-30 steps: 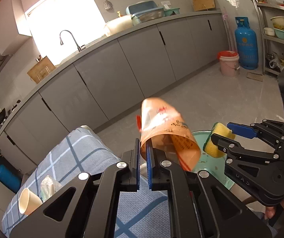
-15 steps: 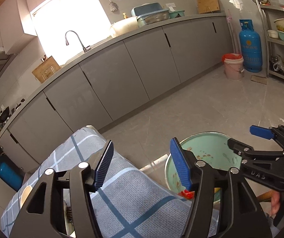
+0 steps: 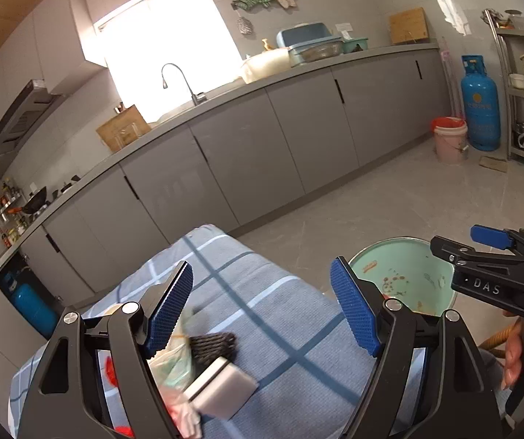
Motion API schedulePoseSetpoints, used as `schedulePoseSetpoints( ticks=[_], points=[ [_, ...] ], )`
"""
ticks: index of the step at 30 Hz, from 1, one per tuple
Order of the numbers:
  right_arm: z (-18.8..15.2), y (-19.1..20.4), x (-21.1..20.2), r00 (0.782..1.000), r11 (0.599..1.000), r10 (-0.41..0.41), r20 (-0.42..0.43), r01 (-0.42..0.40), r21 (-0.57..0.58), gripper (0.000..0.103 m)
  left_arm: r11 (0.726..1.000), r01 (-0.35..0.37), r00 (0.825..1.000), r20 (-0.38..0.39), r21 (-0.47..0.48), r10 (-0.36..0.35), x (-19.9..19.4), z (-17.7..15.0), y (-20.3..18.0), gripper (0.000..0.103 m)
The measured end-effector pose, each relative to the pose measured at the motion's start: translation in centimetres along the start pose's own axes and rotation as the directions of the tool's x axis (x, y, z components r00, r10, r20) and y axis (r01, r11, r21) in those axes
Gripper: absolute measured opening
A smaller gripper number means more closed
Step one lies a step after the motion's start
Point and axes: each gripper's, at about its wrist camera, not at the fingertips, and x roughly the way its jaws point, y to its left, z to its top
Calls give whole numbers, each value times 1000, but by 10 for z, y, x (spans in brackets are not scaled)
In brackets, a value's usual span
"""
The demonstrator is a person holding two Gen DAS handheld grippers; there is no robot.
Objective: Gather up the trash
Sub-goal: 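Move both grippers back over the table, then reach the left gripper to the pink plastic bag and close on it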
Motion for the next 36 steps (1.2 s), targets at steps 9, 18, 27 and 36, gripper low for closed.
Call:
schedulePoseSetpoints(
  ticks=[9, 18, 27, 36],
  points=[
    [-23, 59, -20, 995, 992, 98, -30, -100, -70, 74, 995, -93, 995, -27, -38, 92, -37, -39, 51, 81],
    [-48, 101, -37, 988, 979, 141, -62, -148, -141, 79, 963, -245, 963, -144, -110, 229, -54, -101, 128, 81],
    [-89, 135, -59, 990, 965, 120, -69, -133, -228, 80, 946, -271, 940, -261, -180, 220, -78, -162, 156, 81],
    [-105, 155, -74, 989, 943, 140, -56, -151, -298, 85, 968, -165, 958, -265, -191, 111, -87, -180, 131, 81]
  ],
)
